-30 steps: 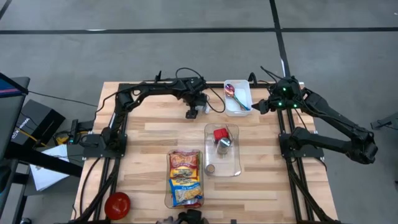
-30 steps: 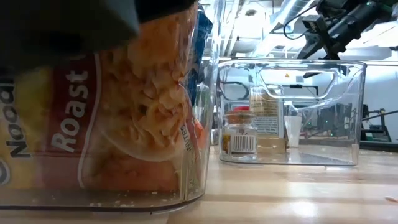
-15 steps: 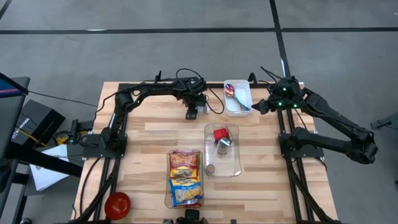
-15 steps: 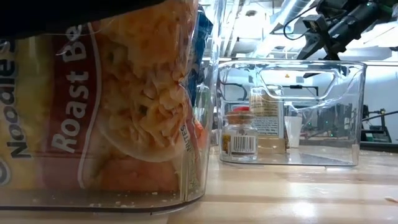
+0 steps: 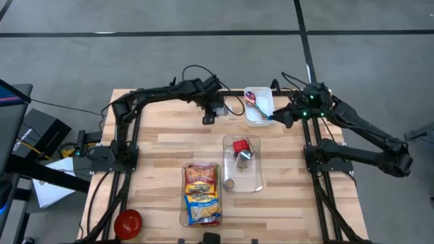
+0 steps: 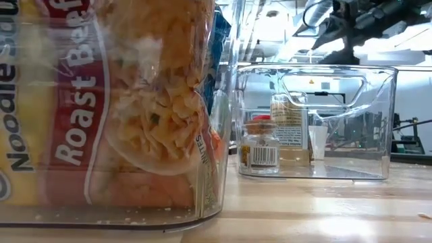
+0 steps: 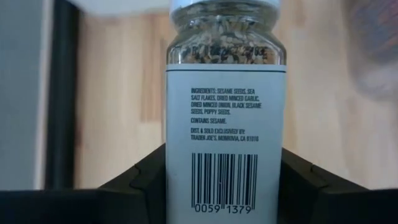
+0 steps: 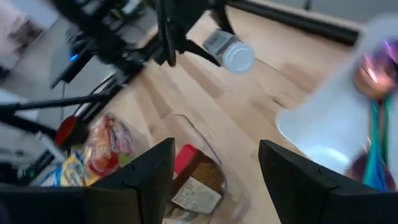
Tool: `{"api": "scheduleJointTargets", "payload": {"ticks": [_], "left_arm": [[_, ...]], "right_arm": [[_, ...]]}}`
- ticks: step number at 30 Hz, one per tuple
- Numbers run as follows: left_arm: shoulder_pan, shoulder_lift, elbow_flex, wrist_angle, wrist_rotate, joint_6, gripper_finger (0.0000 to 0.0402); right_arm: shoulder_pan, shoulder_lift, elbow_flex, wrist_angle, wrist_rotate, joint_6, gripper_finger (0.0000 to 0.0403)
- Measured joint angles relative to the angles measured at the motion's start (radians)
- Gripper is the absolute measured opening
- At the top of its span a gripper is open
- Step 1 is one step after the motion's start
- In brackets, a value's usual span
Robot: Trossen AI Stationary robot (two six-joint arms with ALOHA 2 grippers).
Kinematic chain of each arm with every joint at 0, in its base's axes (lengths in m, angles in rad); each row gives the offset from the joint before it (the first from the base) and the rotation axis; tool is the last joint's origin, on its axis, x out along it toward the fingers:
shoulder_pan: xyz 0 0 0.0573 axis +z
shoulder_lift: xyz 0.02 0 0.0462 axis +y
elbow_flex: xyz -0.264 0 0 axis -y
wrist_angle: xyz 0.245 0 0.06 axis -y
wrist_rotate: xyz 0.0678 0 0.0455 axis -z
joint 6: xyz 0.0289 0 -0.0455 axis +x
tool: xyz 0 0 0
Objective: Pick & Place Food Item
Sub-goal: Put the white seasoning bottle into the right transparent bin
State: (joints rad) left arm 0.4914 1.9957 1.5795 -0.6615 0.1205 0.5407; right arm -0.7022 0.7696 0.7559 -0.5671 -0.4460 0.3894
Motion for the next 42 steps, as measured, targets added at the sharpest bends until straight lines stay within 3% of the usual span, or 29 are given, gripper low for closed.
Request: {"api": "scheduleJointTargets", "payload": {"ticks": [14, 22, 32, 42], "left_arm": [[-0.178, -0.243, 0.001, 0.019, -0.017, -0.043, 0.0189], [-0.284, -0.268, 0.002, 0.043, -0.073, -0.112, 0.0189], [-0.318, -0.277, 0.002, 0.063, -0.115, -0.162, 0.0189], [-0.323, -0.277, 0.002, 0.088, -0.114, -0.164, 0.0189]], "right_arm": [[0.212, 0.011, 0.0, 0.375, 0.059, -0.378, 0.0226], [0.304, 0.082, 0.0, 0.585, 0.141, -0.332, 0.0232], [0.417, 0.239, 0.109, 0.568, 0.223, -0.354, 0.0296], [0.428, 0.36, 0.221, 0.452, 0.265, -0.398, 0.0333]]}}
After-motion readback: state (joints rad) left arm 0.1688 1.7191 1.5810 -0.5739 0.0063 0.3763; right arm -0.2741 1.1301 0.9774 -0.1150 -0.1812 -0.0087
